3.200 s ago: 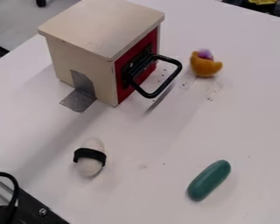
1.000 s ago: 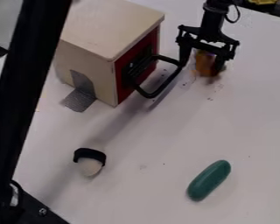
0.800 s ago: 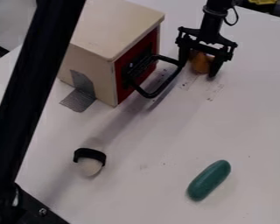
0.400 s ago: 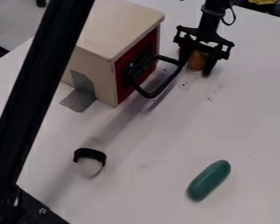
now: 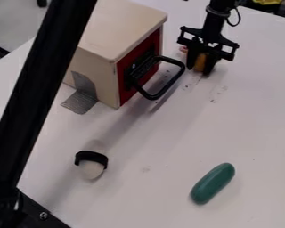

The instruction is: Lift the teddy over the drawer

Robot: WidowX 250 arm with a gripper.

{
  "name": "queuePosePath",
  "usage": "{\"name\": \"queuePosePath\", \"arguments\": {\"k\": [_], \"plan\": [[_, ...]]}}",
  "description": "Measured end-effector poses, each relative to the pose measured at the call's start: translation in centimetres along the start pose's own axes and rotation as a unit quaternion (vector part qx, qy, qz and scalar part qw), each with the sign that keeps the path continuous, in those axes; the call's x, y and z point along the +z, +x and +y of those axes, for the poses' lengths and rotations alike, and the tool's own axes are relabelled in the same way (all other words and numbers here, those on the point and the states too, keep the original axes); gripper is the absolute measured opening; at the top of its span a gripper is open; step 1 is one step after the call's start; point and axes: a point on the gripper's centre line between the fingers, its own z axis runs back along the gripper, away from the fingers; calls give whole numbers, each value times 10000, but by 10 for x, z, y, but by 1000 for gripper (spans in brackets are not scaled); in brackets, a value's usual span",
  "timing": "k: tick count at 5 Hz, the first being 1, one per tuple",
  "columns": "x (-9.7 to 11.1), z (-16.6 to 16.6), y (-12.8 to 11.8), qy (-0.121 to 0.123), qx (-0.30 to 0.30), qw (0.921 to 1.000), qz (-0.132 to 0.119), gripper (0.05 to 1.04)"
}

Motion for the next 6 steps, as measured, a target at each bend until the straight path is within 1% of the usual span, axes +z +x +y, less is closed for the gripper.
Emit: {"name": "queuePosePath", "arguments": {"k": [1, 2, 3, 4, 5, 6], "plan": [[53, -9, 4, -338, -54, 9963, -783, 366], [107, -7, -10, -598, -15, 9888, -1370, 356], [149, 9, -40, -817, 20, 9825, -1676, 356], [163, 46, -79, -867, -58, 9814, -1711, 356], [159, 84, -112, -942, 27, 9816, -1662, 356], [141, 108, -127, -923, 79, 9836, -1547, 356]]}}
